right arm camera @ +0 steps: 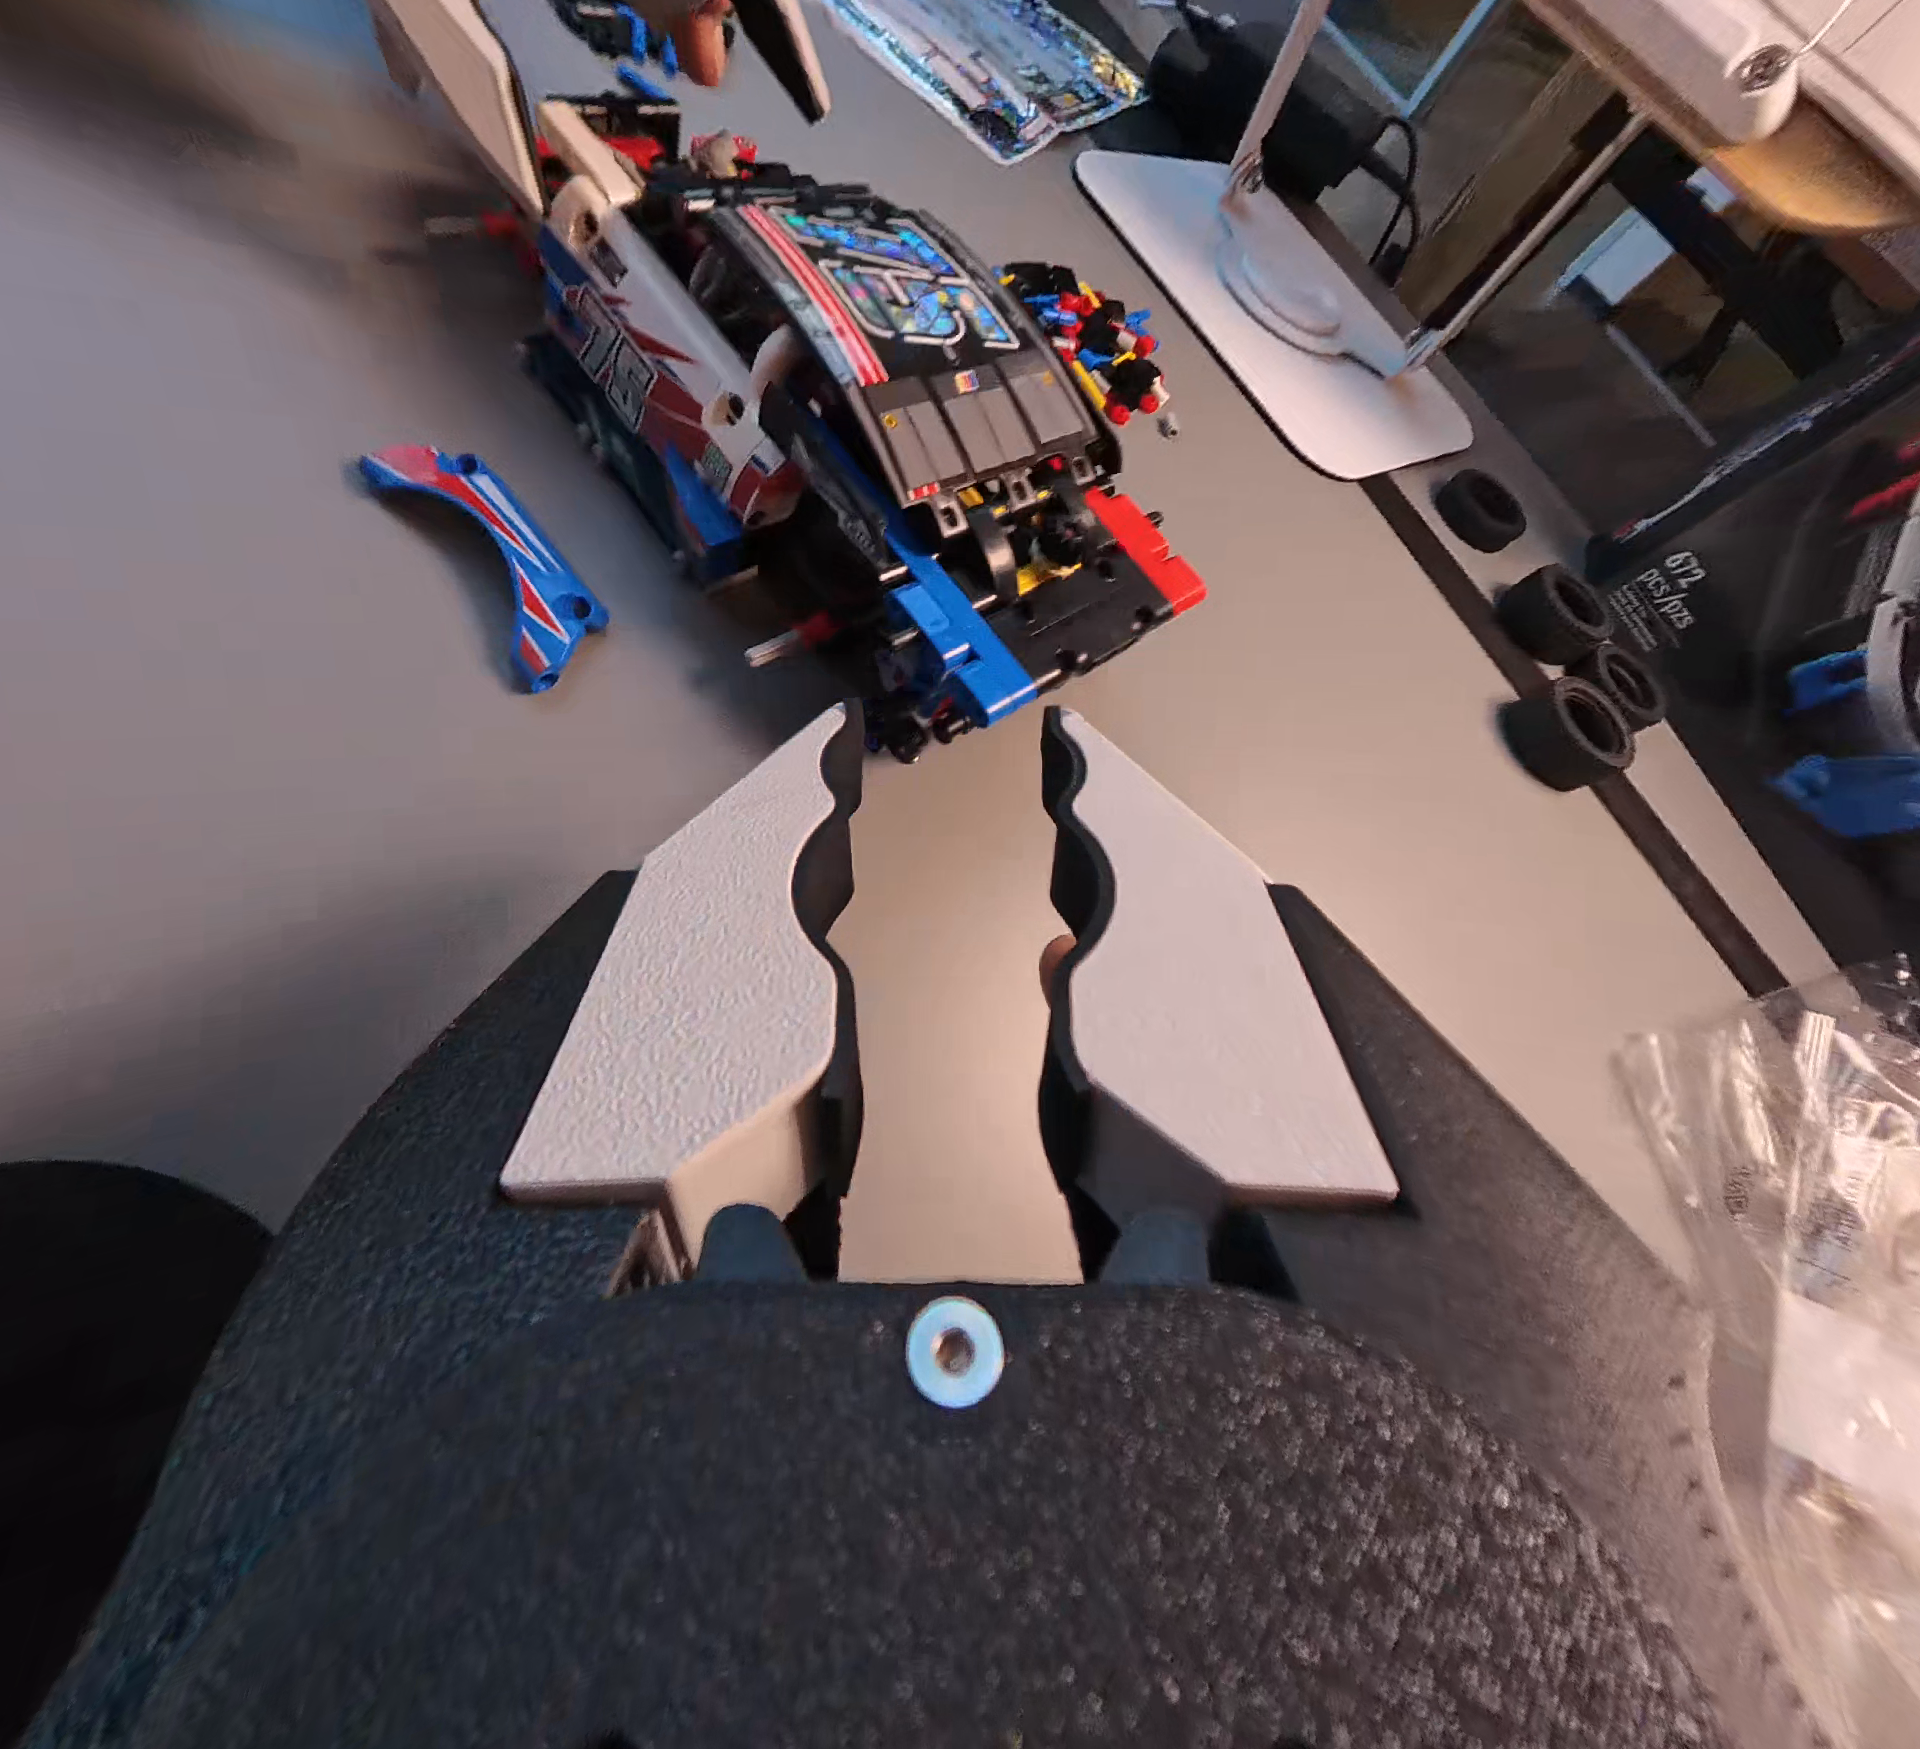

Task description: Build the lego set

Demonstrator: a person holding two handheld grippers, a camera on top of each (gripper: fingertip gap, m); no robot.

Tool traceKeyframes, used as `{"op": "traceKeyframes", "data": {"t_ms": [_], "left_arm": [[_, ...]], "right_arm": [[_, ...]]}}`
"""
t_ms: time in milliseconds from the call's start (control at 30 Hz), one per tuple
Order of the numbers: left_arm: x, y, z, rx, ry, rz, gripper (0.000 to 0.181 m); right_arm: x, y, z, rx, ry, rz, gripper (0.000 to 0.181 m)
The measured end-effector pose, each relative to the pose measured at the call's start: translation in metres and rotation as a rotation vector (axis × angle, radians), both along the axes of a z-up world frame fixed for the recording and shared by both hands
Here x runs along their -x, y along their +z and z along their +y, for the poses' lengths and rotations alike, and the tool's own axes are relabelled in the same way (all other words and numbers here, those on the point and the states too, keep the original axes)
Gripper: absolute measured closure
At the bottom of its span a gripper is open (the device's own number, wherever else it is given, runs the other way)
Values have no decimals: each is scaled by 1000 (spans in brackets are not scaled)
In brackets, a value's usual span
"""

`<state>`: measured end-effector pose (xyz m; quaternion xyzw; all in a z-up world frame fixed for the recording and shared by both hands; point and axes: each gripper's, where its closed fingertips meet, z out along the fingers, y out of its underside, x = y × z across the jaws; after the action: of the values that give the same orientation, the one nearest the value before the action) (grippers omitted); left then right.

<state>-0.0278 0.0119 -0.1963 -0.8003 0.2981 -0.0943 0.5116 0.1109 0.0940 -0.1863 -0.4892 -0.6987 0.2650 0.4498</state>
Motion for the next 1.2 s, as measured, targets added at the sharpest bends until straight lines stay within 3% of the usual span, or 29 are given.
{"op": "traceKeyframes", "data": {"t_ms": [200,567,767,900,1000,1133,1200], "left_arm": [[-6,-15,9,55,-9,152,100],[-3,-14,7,87,-20,133,101],[-3,-14,5,87,6,125,101],[1,-13,4,76,-12,117,101],[4,-13,3,77,-33,125,101],[16,-3,-1,57,0,136,105],[16,10,-10,42,13,86,109]], "right_arm": [[16,-24,22,-333,-28,-28,148],[37,-22,25,-654,57,5,164],[27,-22,25,-492,73,-111,166],[13,-14,-38,-60,239,-156,168],[11,-29,-77,180,326,-305,160],[23,-52,-79,256,283,-424,152],[25,-61,-81,212,278,-456,166]]}}
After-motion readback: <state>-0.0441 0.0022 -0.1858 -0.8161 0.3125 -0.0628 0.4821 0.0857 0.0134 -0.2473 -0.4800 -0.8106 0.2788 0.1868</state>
